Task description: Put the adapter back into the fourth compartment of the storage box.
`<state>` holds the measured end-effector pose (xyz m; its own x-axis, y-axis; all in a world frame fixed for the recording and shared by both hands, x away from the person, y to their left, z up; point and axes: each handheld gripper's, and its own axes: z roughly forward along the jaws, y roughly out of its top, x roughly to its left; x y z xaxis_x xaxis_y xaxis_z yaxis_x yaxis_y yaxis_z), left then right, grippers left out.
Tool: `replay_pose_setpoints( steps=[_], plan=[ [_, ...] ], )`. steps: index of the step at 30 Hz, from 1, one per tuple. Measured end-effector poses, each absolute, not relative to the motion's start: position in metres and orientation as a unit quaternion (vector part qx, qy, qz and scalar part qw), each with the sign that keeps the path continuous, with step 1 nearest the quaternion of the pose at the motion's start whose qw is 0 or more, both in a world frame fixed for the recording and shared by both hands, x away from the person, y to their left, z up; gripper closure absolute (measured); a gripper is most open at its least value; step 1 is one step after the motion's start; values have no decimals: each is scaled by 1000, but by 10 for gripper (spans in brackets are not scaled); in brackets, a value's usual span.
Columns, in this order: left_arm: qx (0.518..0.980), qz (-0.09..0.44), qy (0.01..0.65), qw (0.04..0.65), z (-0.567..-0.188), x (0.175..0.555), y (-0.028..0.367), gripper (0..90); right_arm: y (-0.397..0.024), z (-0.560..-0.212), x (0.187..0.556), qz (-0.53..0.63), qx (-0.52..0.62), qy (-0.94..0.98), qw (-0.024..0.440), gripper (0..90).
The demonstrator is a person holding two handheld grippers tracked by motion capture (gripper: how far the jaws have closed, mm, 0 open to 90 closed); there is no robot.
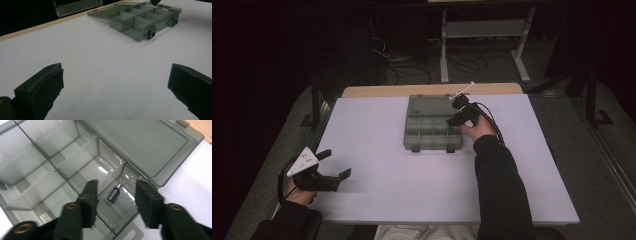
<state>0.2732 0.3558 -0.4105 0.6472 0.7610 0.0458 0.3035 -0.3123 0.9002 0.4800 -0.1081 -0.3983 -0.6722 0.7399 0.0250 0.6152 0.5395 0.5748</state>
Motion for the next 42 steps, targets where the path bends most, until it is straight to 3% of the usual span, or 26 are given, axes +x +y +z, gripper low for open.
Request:
replay_pose_setpoints(
  steps=[2, 6, 7, 9, 14, 15, 42],
  plan=[
    [774, 241, 344, 474, -410, 273, 356, 0, -109, -396, 479, 284, 391, 869, 109, 438],
    [774, 241, 344, 474, -410, 273, 356, 0, -112, -390, 476, 292, 394, 864, 112, 275],
    [774, 241, 344, 474, -410, 273, 356, 0, -112, -390, 476, 292, 394, 864, 112, 275],
    [774, 241, 344, 474, -410, 273, 356, 0, -114, -385, 472, 300, 398, 858, 122, 153],
    [773, 242, 344, 475, -410, 272, 356, 0, -116, -377, 466, 307, 391, 859, 123, 81],
    [773, 242, 344, 475, -410, 272, 356, 0, -116, -373, 463, 306, 391, 859, 127, 3],
    [771, 242, 346, 476, -410, 272, 356, 0, -145, -368, 416, 340, 390, 843, 145, 0]
  ],
)
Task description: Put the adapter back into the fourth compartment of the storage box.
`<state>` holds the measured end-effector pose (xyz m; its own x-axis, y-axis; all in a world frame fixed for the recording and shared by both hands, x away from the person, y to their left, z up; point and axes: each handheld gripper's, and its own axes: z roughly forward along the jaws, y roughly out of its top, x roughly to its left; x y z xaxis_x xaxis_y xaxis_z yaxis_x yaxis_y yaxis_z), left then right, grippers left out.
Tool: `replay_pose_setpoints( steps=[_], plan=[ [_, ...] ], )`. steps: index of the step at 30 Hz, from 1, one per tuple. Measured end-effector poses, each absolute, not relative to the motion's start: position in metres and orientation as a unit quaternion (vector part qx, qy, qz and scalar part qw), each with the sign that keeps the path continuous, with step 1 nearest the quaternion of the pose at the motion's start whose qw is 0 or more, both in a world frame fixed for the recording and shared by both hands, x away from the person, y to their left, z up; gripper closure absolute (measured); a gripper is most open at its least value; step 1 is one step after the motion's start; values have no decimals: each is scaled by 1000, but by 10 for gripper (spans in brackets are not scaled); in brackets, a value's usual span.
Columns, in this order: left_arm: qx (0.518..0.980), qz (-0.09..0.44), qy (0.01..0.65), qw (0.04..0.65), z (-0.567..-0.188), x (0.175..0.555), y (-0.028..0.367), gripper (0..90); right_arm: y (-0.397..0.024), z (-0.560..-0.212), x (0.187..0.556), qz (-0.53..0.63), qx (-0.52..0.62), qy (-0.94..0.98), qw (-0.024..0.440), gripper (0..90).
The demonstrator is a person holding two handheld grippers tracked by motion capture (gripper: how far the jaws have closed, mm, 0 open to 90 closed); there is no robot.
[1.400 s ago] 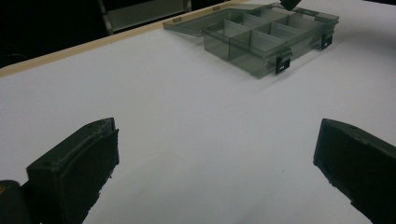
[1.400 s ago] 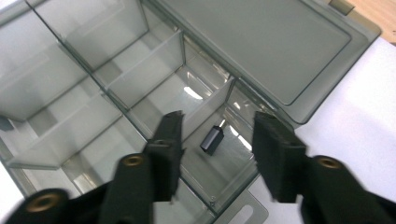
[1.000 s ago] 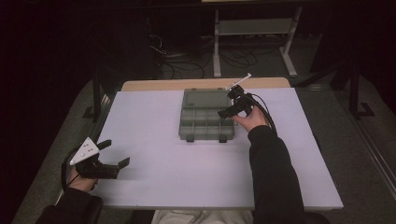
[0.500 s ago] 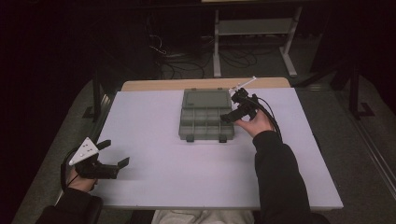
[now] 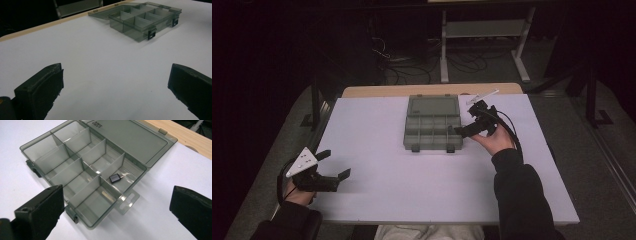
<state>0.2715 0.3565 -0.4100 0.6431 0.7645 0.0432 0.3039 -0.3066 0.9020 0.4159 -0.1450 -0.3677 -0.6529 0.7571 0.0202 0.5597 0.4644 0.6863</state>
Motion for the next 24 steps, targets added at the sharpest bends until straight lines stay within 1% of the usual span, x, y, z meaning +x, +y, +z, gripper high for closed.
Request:
replay_pose_setpoints(
  steps=[16, 24],
  plan=[
    [773, 243, 343, 476, -410, 272, 356, 0, -157, -361, 388, 375, 379, 830, 162, 0],
    [773, 242, 342, 477, -410, 272, 356, 0, -156, -358, 378, 383, 369, 830, 165, 0]
  ],
)
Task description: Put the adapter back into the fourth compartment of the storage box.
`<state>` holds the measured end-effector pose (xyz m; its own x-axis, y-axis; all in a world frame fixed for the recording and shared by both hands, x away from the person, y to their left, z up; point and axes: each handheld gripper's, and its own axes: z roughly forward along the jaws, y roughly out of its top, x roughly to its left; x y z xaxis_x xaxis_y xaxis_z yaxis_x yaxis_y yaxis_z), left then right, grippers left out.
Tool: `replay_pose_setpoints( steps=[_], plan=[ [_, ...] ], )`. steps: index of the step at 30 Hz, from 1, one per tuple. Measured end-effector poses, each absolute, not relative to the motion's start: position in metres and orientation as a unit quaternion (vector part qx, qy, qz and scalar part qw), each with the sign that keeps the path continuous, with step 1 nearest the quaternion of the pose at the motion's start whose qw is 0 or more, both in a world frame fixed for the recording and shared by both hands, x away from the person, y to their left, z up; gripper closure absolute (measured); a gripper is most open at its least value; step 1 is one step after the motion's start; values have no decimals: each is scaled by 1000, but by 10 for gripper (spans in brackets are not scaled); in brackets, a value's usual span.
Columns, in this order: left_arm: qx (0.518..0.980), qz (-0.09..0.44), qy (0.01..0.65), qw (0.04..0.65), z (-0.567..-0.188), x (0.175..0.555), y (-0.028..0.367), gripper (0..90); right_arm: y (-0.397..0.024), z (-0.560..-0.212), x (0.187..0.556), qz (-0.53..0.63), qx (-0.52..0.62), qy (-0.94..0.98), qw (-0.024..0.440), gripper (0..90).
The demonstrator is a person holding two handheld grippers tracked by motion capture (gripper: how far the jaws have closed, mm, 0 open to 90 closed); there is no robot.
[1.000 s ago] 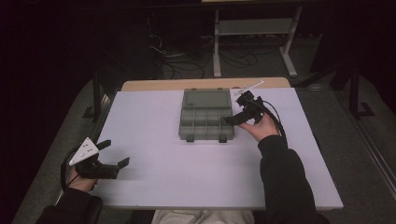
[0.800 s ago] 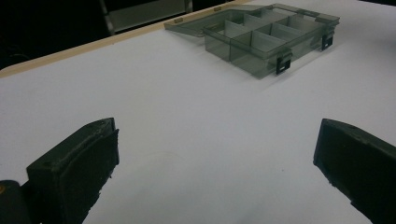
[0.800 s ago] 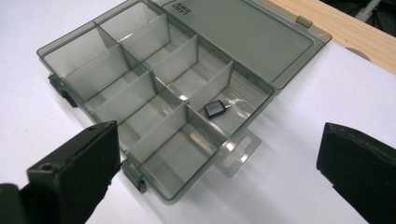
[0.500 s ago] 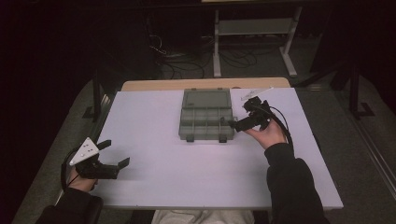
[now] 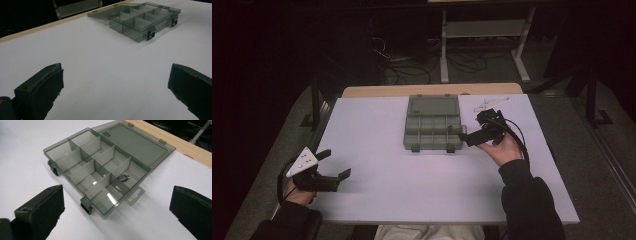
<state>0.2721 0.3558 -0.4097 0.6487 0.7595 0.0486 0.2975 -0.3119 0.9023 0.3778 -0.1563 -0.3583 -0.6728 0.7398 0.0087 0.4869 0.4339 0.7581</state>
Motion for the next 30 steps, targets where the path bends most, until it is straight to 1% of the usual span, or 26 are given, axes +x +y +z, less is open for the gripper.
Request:
replay_pose_setpoints(
  steps=[11, 20, 30],
  plan=[
    [773, 242, 342, 477, -410, 273, 355, 0, -162, -360, 356, 398, 354, 829, 171, 0],
    [773, 242, 342, 476, -410, 273, 355, 0, -168, -361, 345, 411, 353, 823, 173, 0],
    [773, 242, 342, 476, -410, 273, 355, 0, -180, -366, 333, 435, 363, 808, 165, 0]
  ],
)
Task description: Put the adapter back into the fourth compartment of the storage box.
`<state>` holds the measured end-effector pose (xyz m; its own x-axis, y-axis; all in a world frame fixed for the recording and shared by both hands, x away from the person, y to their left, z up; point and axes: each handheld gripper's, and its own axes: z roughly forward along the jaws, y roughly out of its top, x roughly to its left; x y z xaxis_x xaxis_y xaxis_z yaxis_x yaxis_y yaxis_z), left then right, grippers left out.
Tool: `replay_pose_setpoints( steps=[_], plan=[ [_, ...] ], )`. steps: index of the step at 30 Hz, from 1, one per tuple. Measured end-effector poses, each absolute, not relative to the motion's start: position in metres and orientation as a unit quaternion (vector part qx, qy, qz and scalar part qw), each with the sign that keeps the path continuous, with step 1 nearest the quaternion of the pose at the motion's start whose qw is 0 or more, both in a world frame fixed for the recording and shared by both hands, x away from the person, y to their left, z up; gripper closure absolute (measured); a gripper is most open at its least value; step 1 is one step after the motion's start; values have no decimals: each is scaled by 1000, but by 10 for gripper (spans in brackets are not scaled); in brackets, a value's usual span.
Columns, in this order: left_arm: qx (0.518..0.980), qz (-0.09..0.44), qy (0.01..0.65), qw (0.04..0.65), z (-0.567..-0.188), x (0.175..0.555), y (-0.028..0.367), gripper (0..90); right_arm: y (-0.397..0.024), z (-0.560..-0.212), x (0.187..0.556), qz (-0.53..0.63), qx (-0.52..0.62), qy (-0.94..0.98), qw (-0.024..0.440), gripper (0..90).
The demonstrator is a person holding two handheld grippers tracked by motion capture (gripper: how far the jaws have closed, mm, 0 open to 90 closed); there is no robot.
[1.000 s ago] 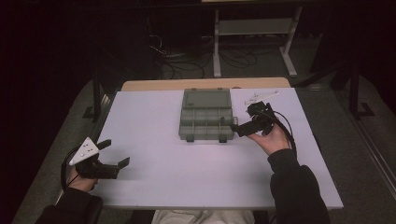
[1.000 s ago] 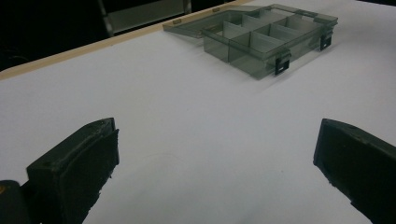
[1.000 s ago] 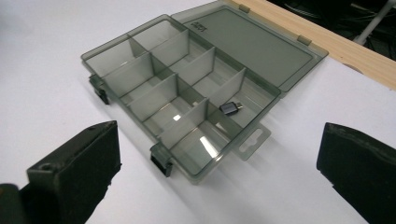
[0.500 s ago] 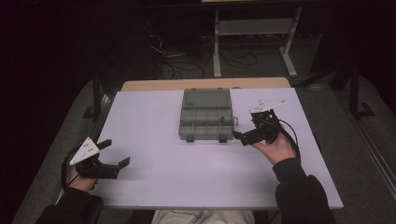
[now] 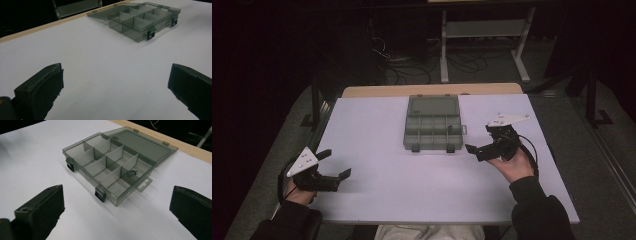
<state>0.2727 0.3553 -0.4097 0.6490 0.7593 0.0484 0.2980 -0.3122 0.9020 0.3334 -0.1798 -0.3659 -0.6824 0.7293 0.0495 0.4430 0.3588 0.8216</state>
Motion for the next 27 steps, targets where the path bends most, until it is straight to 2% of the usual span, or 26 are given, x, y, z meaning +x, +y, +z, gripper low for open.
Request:
replay_pose_setpoints(
  steps=[27],
  plan=[
    [773, 243, 341, 477, -410, 273, 355, 0, -203, -384, 304, 442, 375, 795, 181, 0]
  ],
)
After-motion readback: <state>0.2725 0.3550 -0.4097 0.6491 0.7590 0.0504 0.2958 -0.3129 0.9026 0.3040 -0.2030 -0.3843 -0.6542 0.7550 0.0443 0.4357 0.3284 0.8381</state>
